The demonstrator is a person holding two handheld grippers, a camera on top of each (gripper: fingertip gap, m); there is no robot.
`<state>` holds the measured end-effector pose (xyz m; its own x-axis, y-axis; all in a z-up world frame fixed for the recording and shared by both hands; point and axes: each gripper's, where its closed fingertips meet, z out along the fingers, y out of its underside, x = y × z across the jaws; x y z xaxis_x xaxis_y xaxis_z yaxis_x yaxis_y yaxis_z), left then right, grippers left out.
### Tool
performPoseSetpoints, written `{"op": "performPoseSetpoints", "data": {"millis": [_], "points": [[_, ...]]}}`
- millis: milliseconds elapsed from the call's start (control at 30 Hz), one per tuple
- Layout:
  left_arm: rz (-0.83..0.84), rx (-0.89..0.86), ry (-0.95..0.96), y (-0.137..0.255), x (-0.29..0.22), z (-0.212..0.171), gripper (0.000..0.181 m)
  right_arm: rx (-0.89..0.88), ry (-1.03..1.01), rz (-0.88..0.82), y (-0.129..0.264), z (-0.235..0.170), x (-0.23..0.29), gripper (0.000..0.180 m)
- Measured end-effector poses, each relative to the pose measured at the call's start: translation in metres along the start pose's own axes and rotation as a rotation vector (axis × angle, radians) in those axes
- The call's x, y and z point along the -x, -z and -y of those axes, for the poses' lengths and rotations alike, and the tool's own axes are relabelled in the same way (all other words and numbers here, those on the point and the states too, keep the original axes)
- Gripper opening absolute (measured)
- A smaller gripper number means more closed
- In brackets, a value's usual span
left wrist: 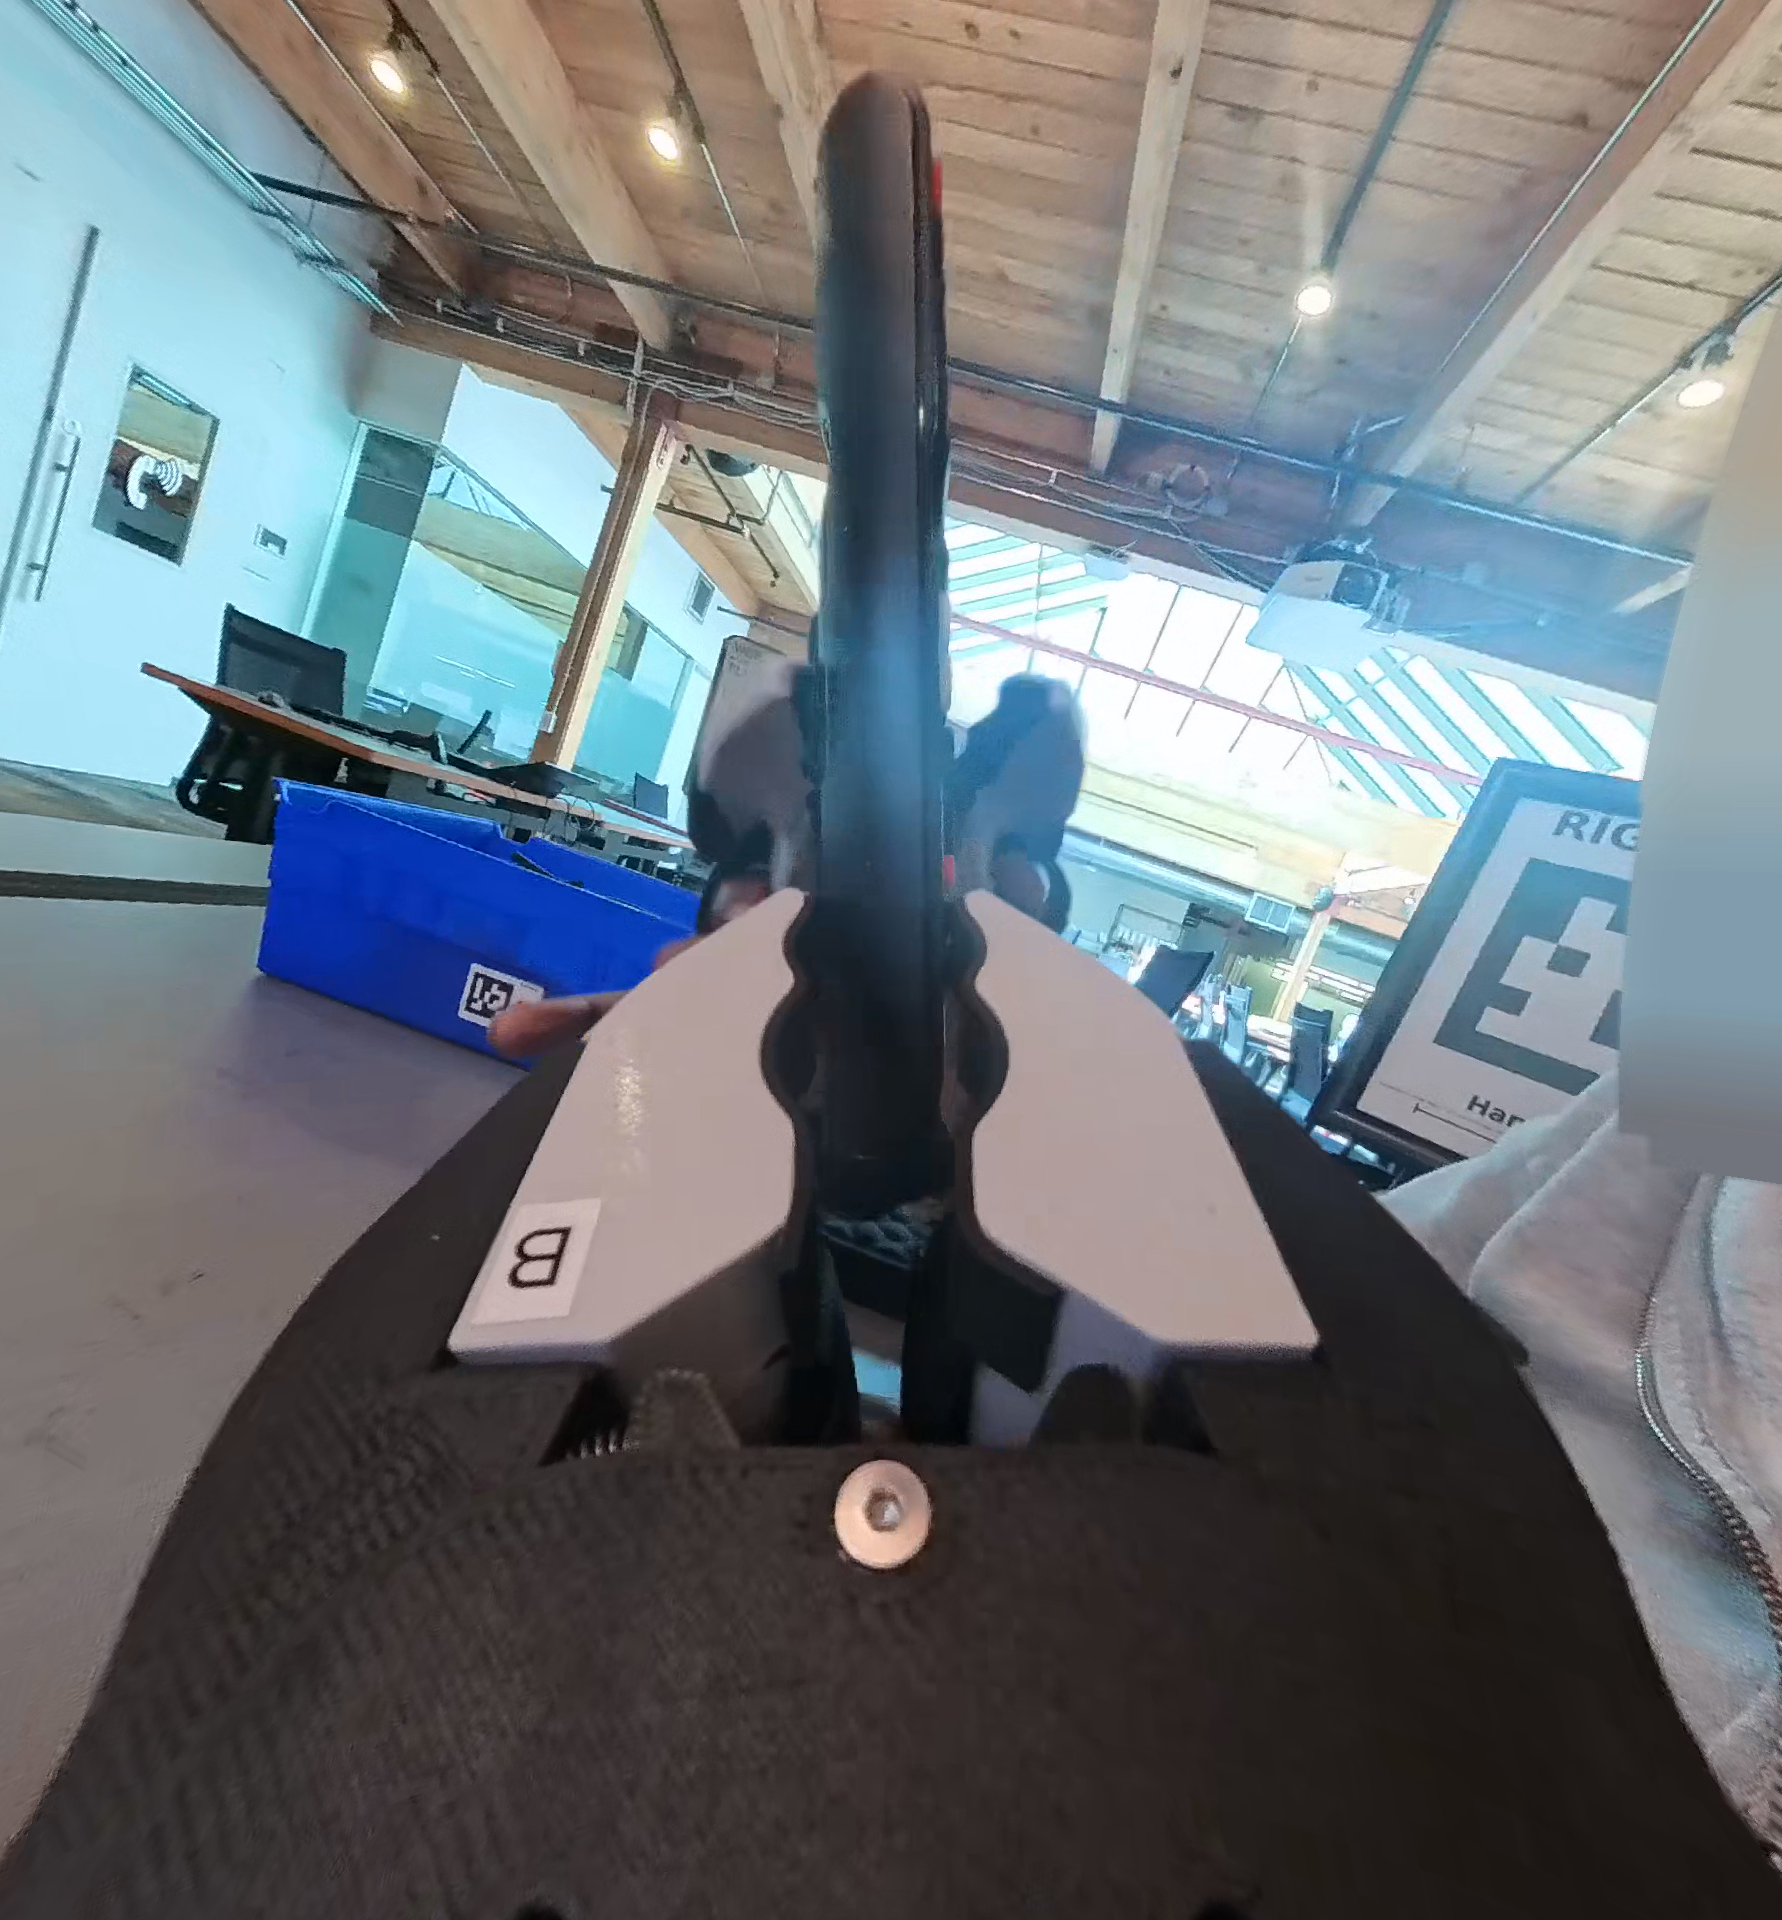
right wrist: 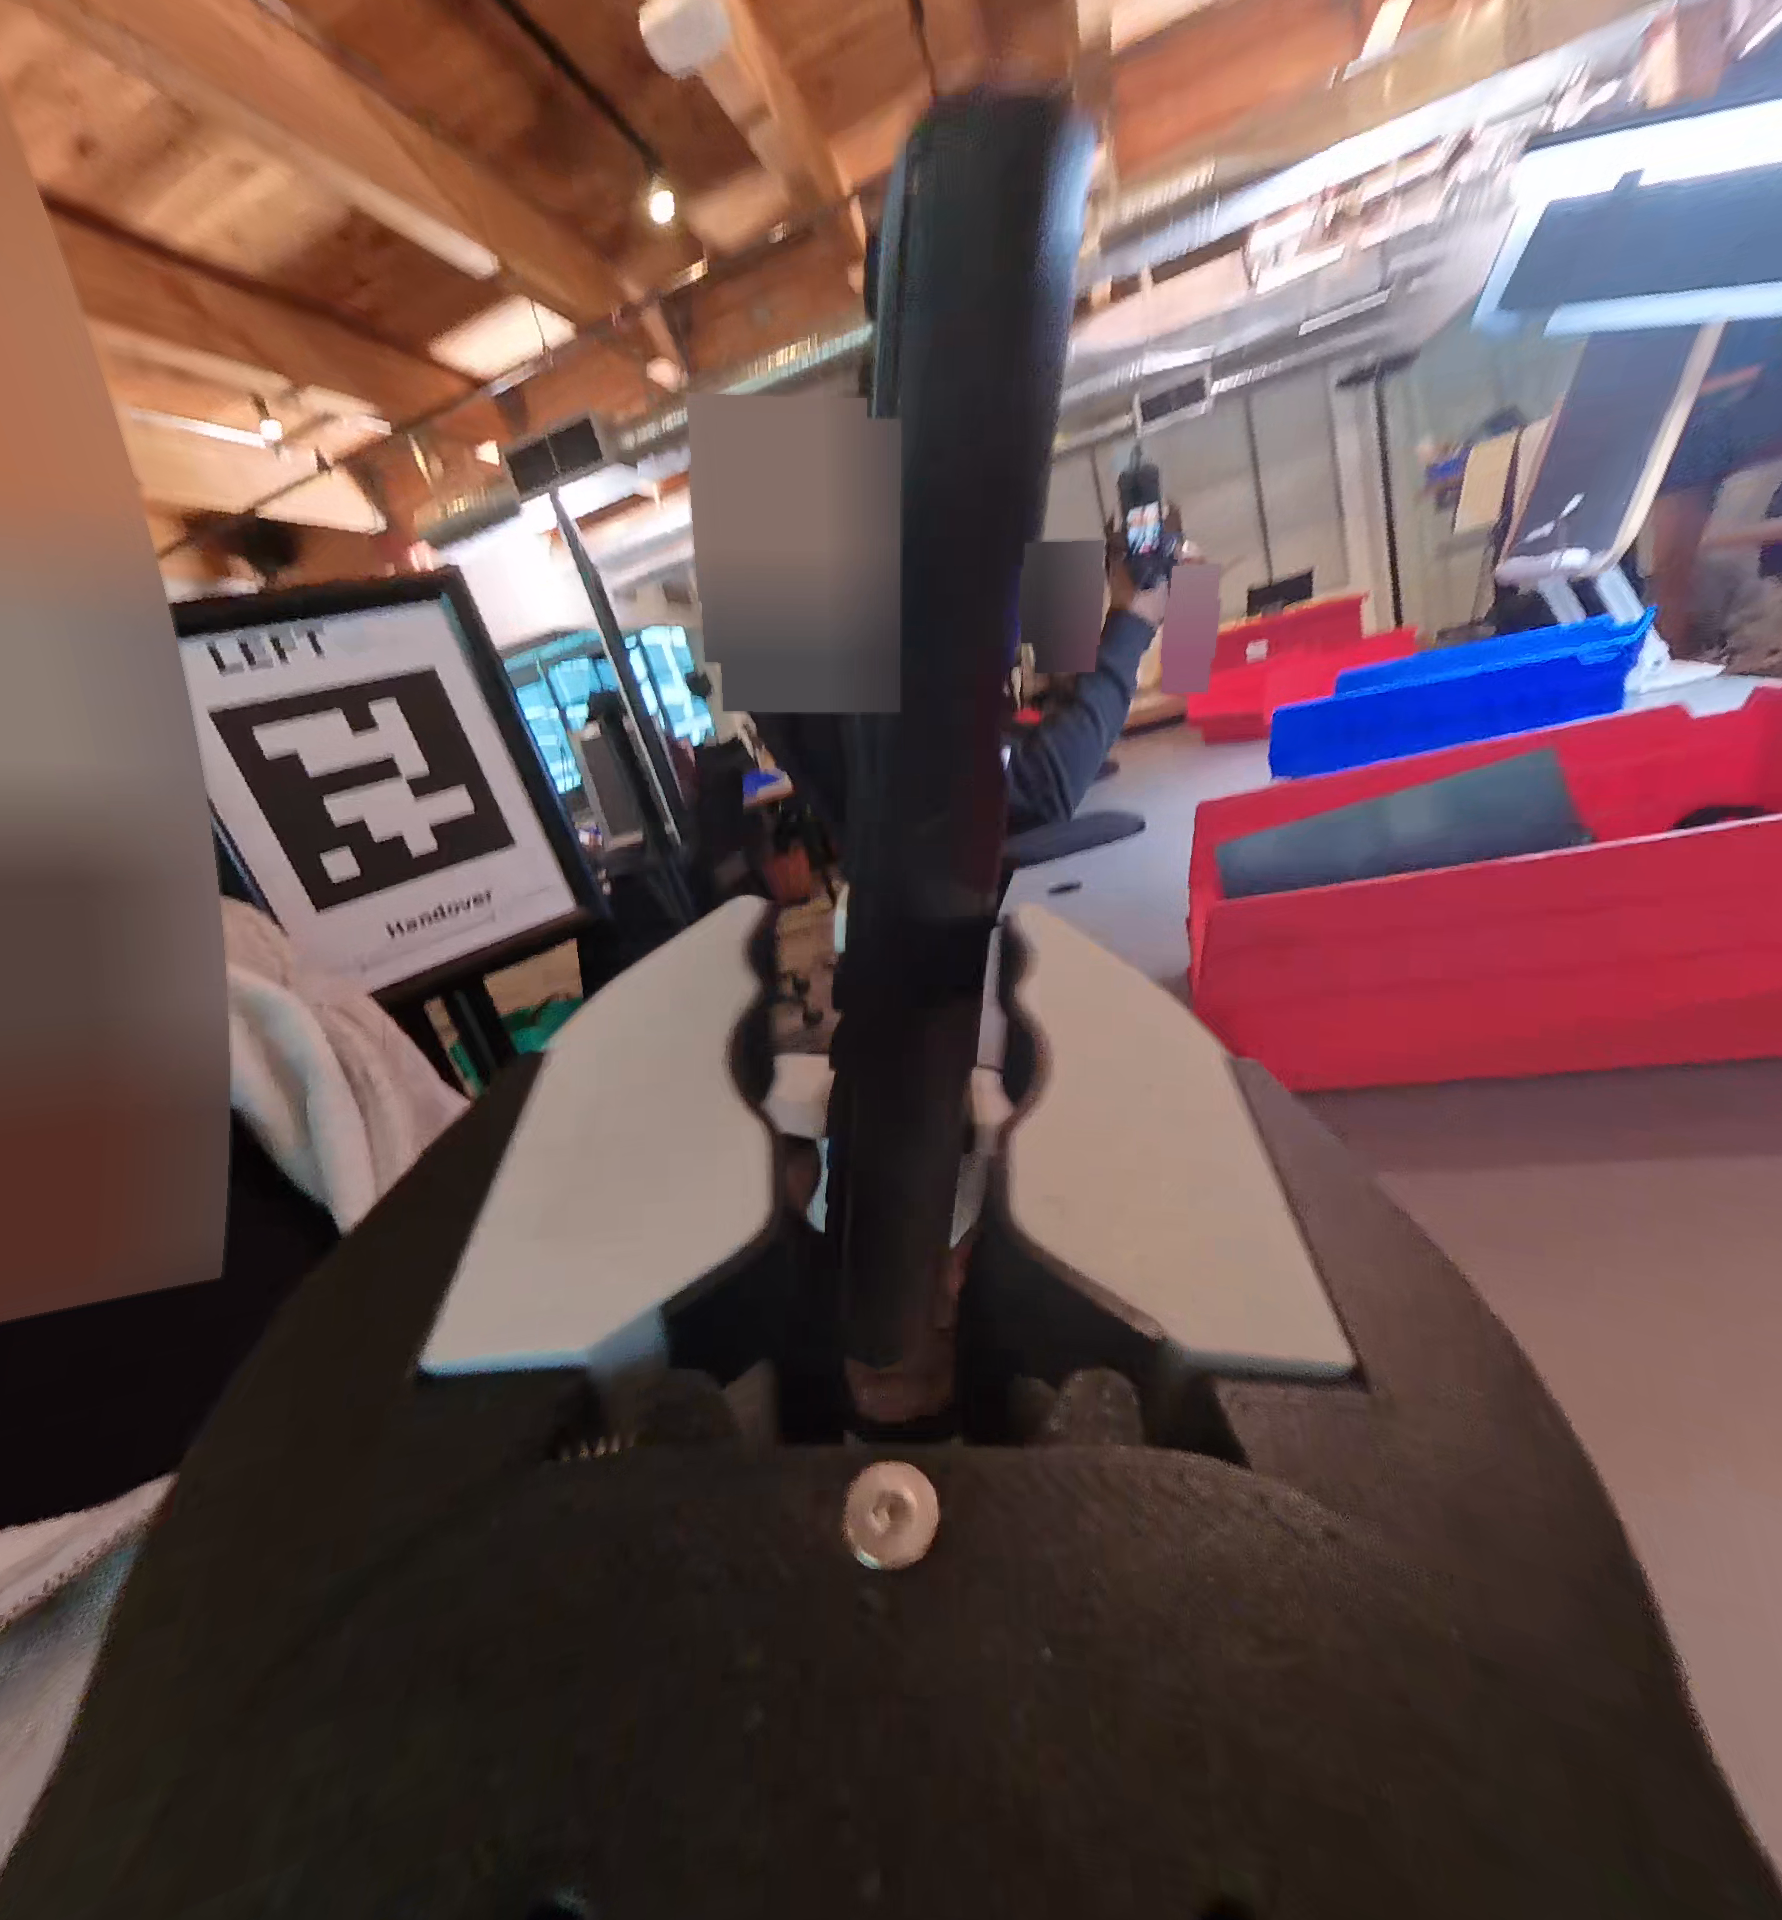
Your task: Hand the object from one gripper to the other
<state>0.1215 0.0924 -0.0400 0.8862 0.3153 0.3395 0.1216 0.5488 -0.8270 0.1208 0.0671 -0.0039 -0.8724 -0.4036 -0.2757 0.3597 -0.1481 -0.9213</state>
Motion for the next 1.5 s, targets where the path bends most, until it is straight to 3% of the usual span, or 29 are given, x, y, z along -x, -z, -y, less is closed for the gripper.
{"op": "performPoseSetpoints", "data": {"millis": [33,167,300,400,500,600,733,833,900,1033,1267,1400,1500], "points": [[-0.013,-0.003,0.002,-0.002,-0.002,0.000,0.023,0.017,0.007,-0.013,-0.002,-0.003,-0.001,0.026],[0.011,0.037,-0.028,-0.003,0.001,0.000,0.029,0.036,0.053,-0.039,0.003,-0.003,-0.004,0.025],[0.093,-0.054,-0.127,0.006,0.012,0.041,0.083,0.006,0.055,-0.068,0.011,0.007,-0.007,0.025],[0.255,-0.154,-0.343,0.024,0.034,0.086,0.090,-0.033,0.089,-0.115,0.025,0.026,-0.009,0.025],[0.464,-0.129,-0.639,0.048,0.072,0.102,0.091,-0.082,0.148,-0.210,0.051,0.056,-0.009,0.025],[0.548,-0.079,-0.672,0.062,0.094,0.092,0.097,-0.093,0.266,-0.414,0.093,0.089,-0.015,0.025],[0.536,-0.058,-0.688,0.059,0.093,0.084,0.092,-0.022,0.421,-0.913,0.188,0.125,-0.036,0.025],[0.534,-0.031,-0.599,0.059,0.100,0.078,0.093,0.133,0.331,-1.255,0.262,0.117,-0.059,0.025],[0.511,-0.058,-0.566,0.059,0.097,0.079,0.093,0.265,0.182,-1.350,0.294,0.092,-0.078,0.026],[0.506,-0.048,-0.562,0.059,0.098,0.077,0.090,0.417,-0.031,-1.366,0.318,0.042,-0.107,0.026],[0.474,-0.051,-0.529,0.057,0.096,0.075,0.089,0.535,-0.203,-1.354,0.324,0.006,-0.116,0.026],[0.464,-0.048,-0.511,0.056,0.096,0.074,0.089,0.535,-0.057,-1.432,0.327,0.020,-0.120,0.032],[0.463,-0.049,-0.510,0.056,0.096,0.074,0.089,0.294,0.209,-1.433,0.313,0.070,-0.113,0.063]]}}
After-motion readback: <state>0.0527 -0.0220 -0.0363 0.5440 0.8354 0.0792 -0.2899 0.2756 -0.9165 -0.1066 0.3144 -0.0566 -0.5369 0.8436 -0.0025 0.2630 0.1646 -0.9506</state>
